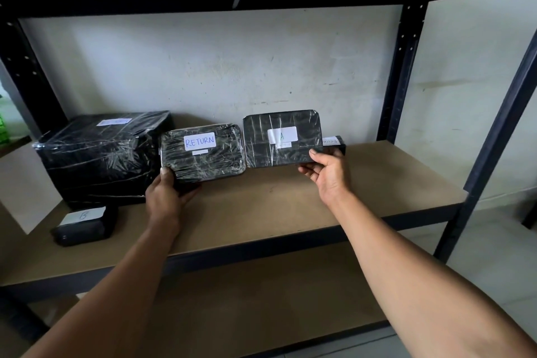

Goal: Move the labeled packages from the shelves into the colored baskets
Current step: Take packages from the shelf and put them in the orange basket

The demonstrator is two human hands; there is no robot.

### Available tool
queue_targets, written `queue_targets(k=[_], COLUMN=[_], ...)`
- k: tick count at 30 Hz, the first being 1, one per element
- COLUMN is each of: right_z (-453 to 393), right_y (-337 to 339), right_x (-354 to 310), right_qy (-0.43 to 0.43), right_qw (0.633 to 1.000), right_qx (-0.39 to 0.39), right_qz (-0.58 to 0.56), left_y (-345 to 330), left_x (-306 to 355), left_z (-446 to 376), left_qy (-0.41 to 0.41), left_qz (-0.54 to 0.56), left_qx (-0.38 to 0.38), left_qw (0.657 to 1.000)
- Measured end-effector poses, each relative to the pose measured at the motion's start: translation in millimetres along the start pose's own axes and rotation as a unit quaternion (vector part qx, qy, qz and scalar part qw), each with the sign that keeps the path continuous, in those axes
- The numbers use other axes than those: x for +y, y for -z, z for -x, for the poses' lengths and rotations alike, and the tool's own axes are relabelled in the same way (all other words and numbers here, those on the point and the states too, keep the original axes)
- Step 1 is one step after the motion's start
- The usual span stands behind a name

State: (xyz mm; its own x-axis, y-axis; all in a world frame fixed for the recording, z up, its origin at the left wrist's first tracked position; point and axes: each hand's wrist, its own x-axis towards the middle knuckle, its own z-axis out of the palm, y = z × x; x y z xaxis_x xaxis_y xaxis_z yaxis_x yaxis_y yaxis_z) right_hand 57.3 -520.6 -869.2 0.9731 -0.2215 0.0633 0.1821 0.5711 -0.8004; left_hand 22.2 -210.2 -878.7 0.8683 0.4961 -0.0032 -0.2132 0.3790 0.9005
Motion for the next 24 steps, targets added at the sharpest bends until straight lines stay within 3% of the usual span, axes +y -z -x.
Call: queue_targets(k=[6,12,17,24], right_z=[0.1,27.2,68.8,137.3], right_y=[-4.9,-13.9,-42.2,-135.6], right_x=[-2.6,-43.4,-120.2,-217.7], right_qy=[-0.038,-0.151,-0.211,-0.312], right_qw=[0.999,0.981,0.959,0.919], right_qx=[0.030,0.100,0.168,0.177], right_qz=[0.018,0.068,0.088,0.163], left_y=[-5.7,-27.4,-55.3,-20.8], left_x=[6.5,39.2,121.9,266.5], left_z=[3.2,20.3,82.7,155.6], left_qy=[0.002,0.077,0.136,0.195], left_qz=[-0.018,-0.076,-0.089,-0.175], left_qx=[0.000,0.046,0.053,0.121], left_qw=[1.000,0.993,0.985,0.958])
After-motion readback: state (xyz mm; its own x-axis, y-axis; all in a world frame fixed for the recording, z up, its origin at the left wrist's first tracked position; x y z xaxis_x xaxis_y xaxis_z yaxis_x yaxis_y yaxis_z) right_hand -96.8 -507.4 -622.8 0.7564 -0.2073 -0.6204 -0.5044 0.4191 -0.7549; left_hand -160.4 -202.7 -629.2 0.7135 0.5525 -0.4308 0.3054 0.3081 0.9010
